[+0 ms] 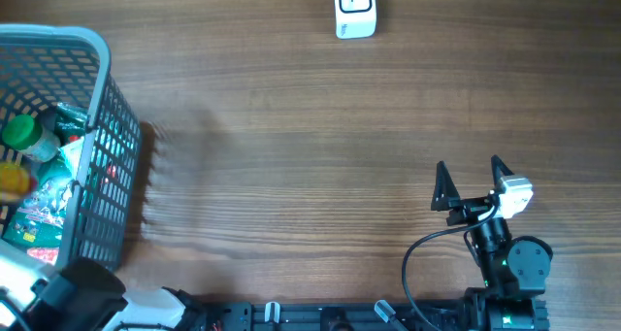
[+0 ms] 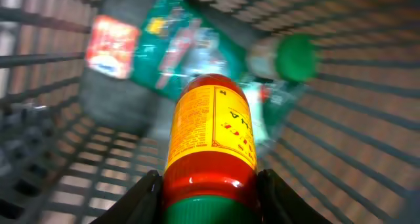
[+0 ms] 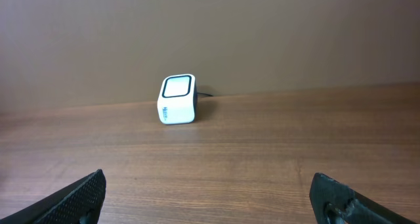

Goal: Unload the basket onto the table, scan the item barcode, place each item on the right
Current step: 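Lift the sauce bottle out and set it upright on the table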

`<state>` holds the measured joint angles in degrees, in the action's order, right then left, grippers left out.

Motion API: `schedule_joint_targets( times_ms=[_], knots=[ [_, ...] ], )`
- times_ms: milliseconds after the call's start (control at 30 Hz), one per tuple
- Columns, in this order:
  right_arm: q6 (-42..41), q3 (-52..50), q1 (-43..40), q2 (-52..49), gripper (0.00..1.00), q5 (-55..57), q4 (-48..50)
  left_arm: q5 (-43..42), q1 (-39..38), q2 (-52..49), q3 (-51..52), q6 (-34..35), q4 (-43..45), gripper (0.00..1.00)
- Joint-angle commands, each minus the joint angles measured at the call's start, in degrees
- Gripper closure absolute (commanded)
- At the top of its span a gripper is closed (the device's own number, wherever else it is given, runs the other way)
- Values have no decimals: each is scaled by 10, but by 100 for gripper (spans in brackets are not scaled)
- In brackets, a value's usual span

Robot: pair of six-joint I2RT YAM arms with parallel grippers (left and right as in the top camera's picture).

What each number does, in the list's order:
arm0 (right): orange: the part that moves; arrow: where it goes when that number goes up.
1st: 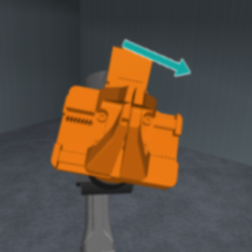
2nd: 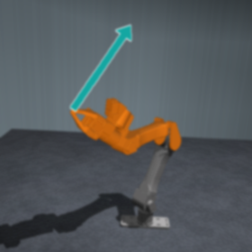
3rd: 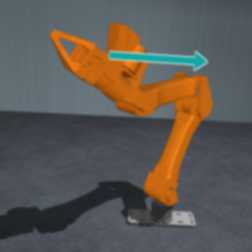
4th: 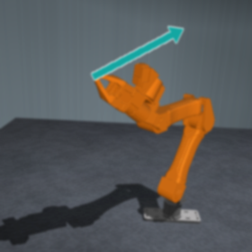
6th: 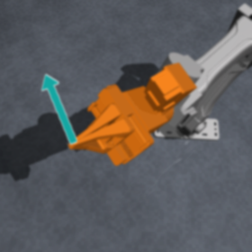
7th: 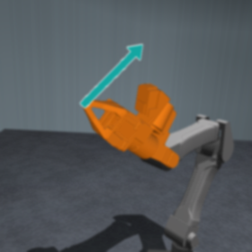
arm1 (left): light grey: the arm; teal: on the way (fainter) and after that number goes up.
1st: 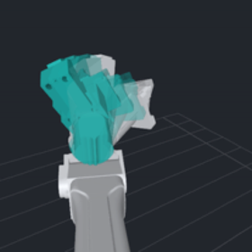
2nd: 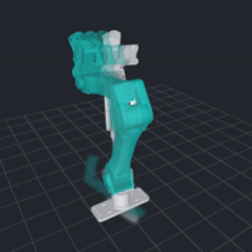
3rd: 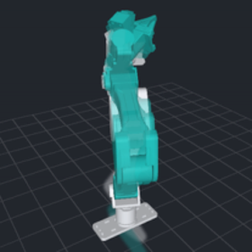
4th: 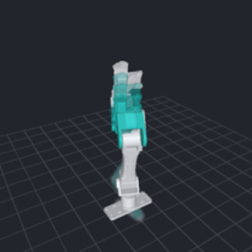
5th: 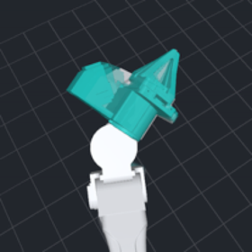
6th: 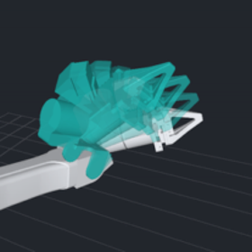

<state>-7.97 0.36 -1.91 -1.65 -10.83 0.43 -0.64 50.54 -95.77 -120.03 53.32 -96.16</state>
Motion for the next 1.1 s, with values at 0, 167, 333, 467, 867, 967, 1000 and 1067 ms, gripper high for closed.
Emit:
schedule_joint_targets(
  times_ms=[0,167,333,467,867,967,1000,1067],
  knots=[
    [-11,0,2,3,0,7,3,-72,-29,16,-89,-6,14,64],
    [-11,0,2,3,0,7,3,-168,-110,17,-180,-2,49,64],
    [-11,0,2,3,0,7,3,-164,-268,17,-186,-2,85,63],
    [-11,0,2,3,0,7,3,-61,-435,13,-186,-6,81,63],
    [-11,0,2,3,0,7,3,19,-658,-144,-121,-36,-3,63],
    [-11,0,2,3,0,7,3,16,-662,-181,-94,-34,-3,64],
    [-11,0,2,3,0,7,3,16,-663,-194,-82,-32,-3,64],
    [-11,0,2,3,0,7,3,16,-662,-224,-52,-32,2,64]
  ],
)
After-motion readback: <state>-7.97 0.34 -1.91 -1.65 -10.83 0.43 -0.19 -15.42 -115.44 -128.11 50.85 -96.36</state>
